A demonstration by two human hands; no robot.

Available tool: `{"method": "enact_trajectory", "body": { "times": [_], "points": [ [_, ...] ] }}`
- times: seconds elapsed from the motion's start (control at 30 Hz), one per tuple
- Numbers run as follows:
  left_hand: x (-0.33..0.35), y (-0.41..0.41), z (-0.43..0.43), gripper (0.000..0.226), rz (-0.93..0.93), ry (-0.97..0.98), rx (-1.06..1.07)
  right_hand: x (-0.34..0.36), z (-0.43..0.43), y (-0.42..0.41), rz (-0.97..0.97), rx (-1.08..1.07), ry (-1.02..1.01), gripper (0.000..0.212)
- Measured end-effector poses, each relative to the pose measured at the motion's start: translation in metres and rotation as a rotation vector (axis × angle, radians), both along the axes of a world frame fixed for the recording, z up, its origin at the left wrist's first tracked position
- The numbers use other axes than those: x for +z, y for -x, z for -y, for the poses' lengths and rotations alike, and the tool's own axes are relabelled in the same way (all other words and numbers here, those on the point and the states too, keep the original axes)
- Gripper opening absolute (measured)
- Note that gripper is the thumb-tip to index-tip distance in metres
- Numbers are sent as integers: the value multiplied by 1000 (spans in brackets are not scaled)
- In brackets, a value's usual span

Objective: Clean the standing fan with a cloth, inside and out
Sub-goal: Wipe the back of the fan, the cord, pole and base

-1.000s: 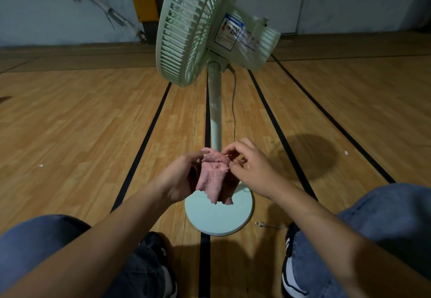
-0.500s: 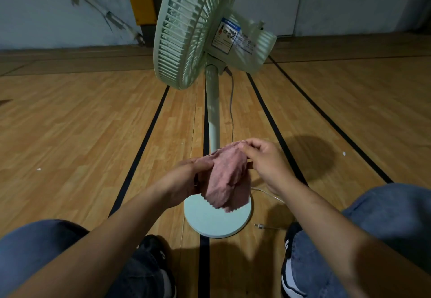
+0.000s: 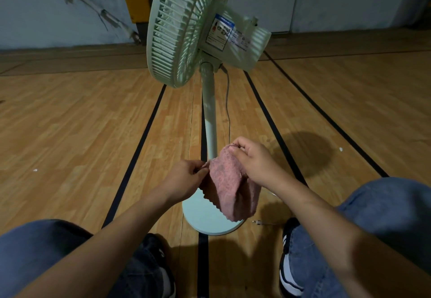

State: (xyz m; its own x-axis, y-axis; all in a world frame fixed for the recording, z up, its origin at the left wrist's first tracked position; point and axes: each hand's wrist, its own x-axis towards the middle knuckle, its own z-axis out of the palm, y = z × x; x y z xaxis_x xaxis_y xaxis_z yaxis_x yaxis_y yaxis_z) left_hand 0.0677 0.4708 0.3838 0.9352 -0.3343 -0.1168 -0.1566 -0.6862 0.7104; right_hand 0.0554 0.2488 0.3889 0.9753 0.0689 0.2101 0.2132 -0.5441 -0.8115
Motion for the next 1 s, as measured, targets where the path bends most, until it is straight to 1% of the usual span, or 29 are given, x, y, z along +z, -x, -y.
{"method": "enact_trajectory", "body": {
  "times": [0.03, 0.07, 0.13, 0.17, 0.2, 0.27, 0.3, 0.37, 0.4, 0.47, 0.5, 0.53, 0.6, 0.7, 0.73, 0.77, 0.83, 0.93, 1.0],
  "points": [
    [2, 2, 1, 36, 20, 8, -31, -1, 0, 1, -9, 10, 5, 22],
    [4, 3, 3, 44, 19, 77, -55, -1, 0, 1, -26, 30, 3, 23],
    [9, 7, 8, 52, -61, 346, -73, 0, -2, 4, -83, 91, -33, 22],
    [11, 8, 11, 48, -68, 431, -87, 0, -4, 5, -118, 114, -57, 19],
    [13, 9, 14, 39, -19, 433, -91, -1, -5, 6, -145, 126, -65, 16],
    [16, 10, 18, 20, 95, 301, -65, -5, -8, 7, -149, 132, -39, 16],
    [17, 10, 18, 16, 110, 242, -57, -6, -8, 7, -140, 125, -23, 17],
    [21, 9, 14, 15, 130, 129, -74, -7, -5, 6, -141, 123, -32, 24],
    [23, 8, 11, 16, 132, 108, -82, -7, -3, 5, -190, 144, -59, 27],
    [24, 5, 5, 17, 75, 217, -68, -7, 0, 4, -396, 243, -118, 27],
    [24, 4, 2, 19, 41, 276, -51, -9, 0, 4, -492, 296, -133, 23],
    [23, 2, 0, 20, 27, 308, -31, -12, 1, 3, -544, 335, -133, 17],
    [20, -3, -3, 20, 26, 319, 3, -18, 0, 1, -545, 347, -86, 7],
    [20, -10, -8, 14, 16, 375, 26, -25, 1, 0, -502, 326, 83, 8],
    [21, -13, -11, 14, 7, 410, 33, -26, 1, -1, -505, 324, 130, 12],
    [22, -16, -14, 13, 1, 440, 40, -27, 2, -1, -523, 321, 140, 17],
    [24, -22, -18, 12, -12, 493, 53, -28, 3, -1, -554, 310, 97, 23],
    [25, -28, -22, 12, -16, 566, 97, -28, 6, -3, -500, 285, 147, 18],
    [27, -31, -25, 14, -28, 657, 158, -28, 8, -5, -452, 250, 209, 14]
  ]
}}
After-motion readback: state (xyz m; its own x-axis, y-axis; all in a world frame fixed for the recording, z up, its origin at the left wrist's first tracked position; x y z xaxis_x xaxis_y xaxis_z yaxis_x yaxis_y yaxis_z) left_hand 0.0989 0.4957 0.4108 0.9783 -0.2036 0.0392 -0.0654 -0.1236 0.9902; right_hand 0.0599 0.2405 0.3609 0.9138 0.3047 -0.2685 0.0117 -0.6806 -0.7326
